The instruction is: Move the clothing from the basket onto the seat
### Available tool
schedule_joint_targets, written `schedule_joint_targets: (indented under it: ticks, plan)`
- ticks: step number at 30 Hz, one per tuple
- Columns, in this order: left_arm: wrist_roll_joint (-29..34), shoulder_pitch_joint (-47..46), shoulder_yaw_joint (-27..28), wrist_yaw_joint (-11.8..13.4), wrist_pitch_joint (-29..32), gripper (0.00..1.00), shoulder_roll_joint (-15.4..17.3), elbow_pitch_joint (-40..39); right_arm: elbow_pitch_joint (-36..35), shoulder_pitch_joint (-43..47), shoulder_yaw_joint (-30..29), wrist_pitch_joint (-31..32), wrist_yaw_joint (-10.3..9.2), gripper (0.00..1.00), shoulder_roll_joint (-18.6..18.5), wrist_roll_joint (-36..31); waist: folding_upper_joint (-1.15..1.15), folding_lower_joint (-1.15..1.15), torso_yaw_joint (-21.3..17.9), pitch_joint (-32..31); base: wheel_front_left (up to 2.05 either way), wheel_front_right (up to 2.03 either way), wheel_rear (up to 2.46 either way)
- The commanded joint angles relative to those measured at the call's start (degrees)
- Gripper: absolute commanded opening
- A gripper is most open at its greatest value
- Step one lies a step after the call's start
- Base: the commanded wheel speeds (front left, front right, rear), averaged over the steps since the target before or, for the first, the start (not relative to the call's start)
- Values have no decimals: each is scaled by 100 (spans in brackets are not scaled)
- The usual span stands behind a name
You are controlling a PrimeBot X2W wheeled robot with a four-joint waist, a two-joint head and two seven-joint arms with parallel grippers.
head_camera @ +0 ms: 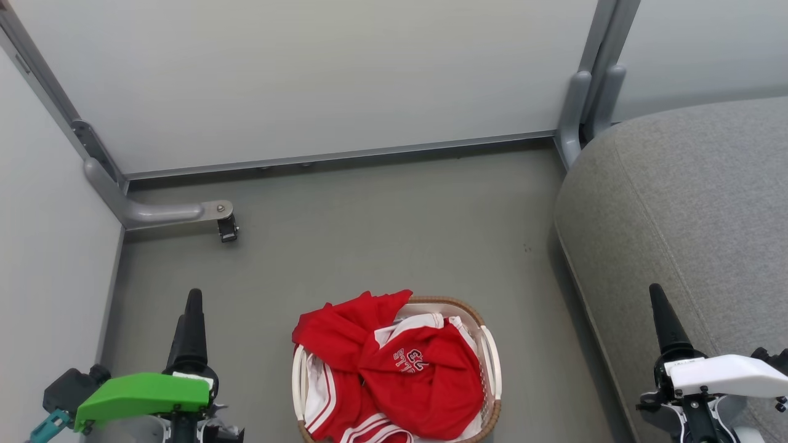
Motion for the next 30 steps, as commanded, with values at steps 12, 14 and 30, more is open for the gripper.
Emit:
schedule_joint_targets:
  ticks: [12, 14, 30]
  plan:
    - [1268, 77, -284, 251, -281, 100, 35, -200, -178, 41, 111, -286, 2, 100, -52, -1509, 0, 0, -4, 27, 0, 0, 0]
    - [1498, 91, -328, 273, -320, 100, 36, -209, -194, 53, 140, -324, 2, 100, -53, -1730, 0, 0, -4, 31, 0, 0, 0]
    - [2821, 189, -563, 409, -592, 100, 45, -214, -180, 100, 247, -596, 3, 100, -64, -3043, 0, 0, 9, 53, 0, 0, 0]
